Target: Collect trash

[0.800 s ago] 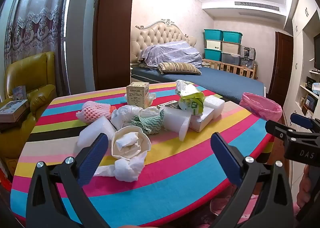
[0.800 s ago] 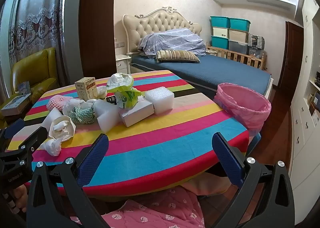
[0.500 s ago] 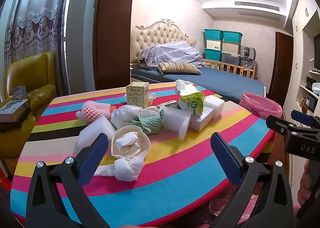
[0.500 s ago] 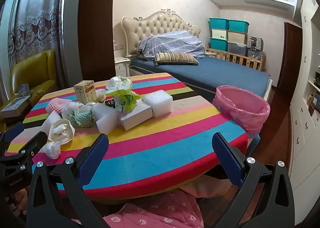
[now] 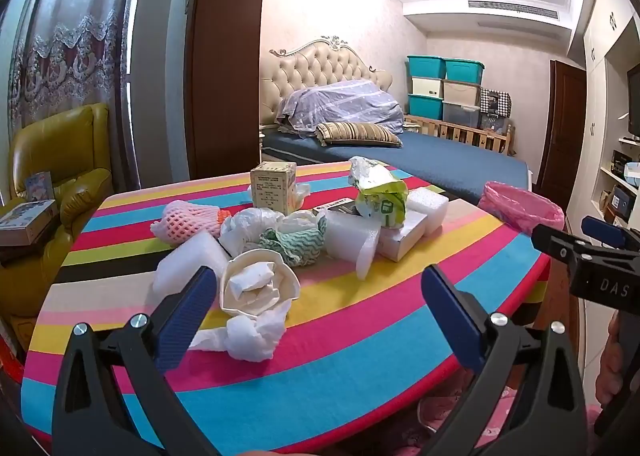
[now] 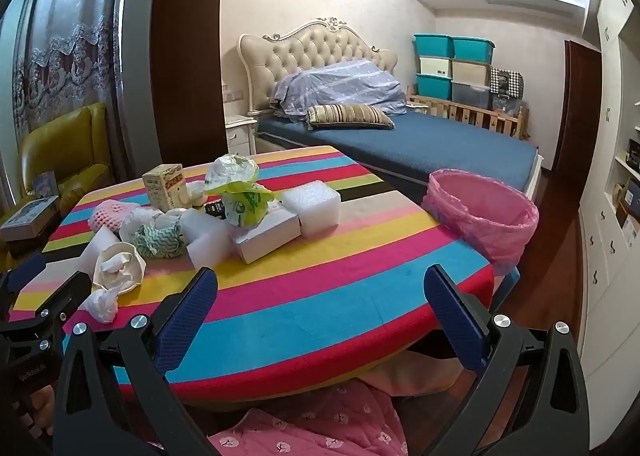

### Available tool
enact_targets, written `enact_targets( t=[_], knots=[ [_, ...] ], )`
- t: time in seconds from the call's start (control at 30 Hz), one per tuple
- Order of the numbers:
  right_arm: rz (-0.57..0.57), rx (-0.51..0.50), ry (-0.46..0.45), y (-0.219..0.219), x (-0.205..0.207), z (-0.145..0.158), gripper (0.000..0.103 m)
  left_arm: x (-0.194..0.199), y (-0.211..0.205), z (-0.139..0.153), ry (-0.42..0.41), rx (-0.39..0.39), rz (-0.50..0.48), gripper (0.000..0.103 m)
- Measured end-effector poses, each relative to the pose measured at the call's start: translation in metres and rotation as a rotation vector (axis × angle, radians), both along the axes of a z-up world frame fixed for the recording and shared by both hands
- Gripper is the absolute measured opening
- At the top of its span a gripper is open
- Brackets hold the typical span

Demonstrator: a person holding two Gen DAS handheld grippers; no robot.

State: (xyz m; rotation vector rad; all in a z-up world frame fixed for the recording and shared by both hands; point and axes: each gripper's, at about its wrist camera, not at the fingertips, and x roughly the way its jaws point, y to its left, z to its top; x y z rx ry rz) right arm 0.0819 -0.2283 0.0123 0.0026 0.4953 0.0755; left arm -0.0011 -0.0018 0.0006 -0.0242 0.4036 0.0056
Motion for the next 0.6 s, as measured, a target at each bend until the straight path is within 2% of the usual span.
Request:
enact_targets(
  t=[0.6],
  knots=[
    [-0.001, -0.003, -0.005, 0.0016, -0.0049, -0.0021, 0.097, 0.0012, -0.0010, -0.0034, 0.005, -0.002, 0.000, 0.099]
  ],
)
